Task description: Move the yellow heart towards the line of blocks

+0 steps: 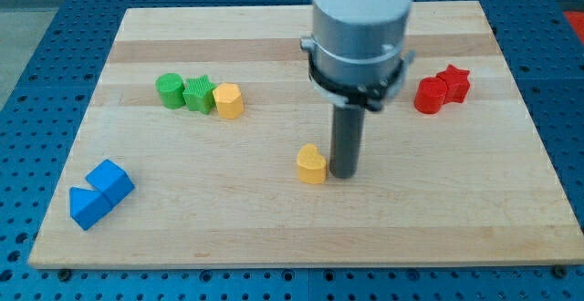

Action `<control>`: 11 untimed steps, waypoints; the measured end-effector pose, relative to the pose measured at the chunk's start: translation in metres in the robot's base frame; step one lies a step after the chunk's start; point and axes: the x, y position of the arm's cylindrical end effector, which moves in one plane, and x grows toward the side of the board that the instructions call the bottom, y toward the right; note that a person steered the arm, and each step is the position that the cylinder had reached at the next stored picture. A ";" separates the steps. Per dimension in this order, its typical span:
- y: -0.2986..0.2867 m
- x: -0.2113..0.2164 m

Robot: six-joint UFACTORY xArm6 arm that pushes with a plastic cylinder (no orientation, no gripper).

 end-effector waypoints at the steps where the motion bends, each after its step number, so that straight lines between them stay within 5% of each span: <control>1: 0.000 0.020; 3: -0.035 0.007; 6: -0.041 -0.142; 9: -0.098 -0.151; 11: -0.052 -0.159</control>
